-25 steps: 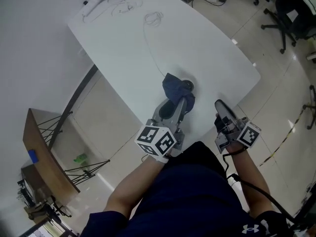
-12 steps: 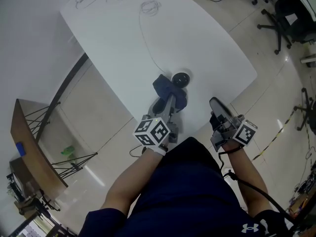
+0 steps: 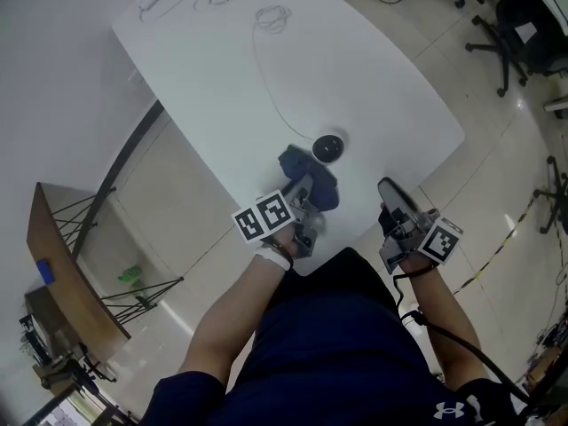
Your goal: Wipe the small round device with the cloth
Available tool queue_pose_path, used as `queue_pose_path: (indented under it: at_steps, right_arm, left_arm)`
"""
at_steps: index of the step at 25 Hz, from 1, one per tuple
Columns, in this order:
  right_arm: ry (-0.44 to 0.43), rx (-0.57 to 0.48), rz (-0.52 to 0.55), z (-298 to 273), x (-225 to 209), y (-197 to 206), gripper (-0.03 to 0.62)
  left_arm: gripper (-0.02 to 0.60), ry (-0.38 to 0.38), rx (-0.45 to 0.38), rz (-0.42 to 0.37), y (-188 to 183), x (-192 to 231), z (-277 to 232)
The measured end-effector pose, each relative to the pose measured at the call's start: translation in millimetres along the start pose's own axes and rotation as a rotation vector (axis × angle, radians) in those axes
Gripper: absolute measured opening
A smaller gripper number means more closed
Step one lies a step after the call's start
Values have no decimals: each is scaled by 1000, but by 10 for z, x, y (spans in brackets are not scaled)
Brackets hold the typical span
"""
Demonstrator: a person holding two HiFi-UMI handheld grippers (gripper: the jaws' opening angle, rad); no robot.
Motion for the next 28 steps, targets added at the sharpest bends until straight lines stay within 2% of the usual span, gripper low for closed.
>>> queue_pose_path:
  at_steps: [2, 4, 5, 7, 9, 10, 12, 14, 16, 18, 20, 28]
  right_arm:
    - [7, -23, -6, 21, -2, -9, 87]
    - [11, -50, -13, 24, 9, -25, 86]
    - [12, -66, -16, 19, 19, -29, 83]
    - [20, -97, -21, 21, 34, -18, 83]
    - [34, -126, -23, 46, 50, 9, 83]
    - [43, -139, -22, 66, 59, 26, 83]
    - [60, -167, -20, 113, 92, 60, 83]
    - [74, -196, -17, 152, 143, 90, 83]
    - [89, -221, -11, 185, 196, 115, 83]
    - [105, -244, -5, 209, 245, 129, 83]
    - [122, -270, 3, 243, 282, 125, 83]
    - [173, -351, 11, 363, 331, 120, 84]
  left_arm:
    - [100, -6, 22, -26, -81, 10, 70]
    - [100, 17, -9, -39, -261, -25, 176]
    - [98, 44, -29, -73, -396, -82, 232]
    - [98, 143, -57, -236, -716, -307, 335]
    - [98, 305, -21, -452, -968, -659, 390]
    - [98, 392, 31, -545, -1034, -841, 388]
    - [98, 543, 182, -684, -1053, -1138, 325]
    - [98, 633, 357, -803, -972, -1289, 195]
    - [98, 641, 517, -950, -860, -1300, 27]
    - [98, 605, 612, -1081, -813, -1244, -125]
    - [100, 596, 643, -1105, -860, -1206, -213]
    - [100, 649, 678, -943, -1103, -1116, -422]
Point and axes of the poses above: the fingertips, and each gripper's own axes: z backward along the fingers, x to its left, y out of its underside, the point moved 9 cm from there along z, backward along the fingers, and after that the axes turned 11 degrees about -x, right-handed, at the moved point
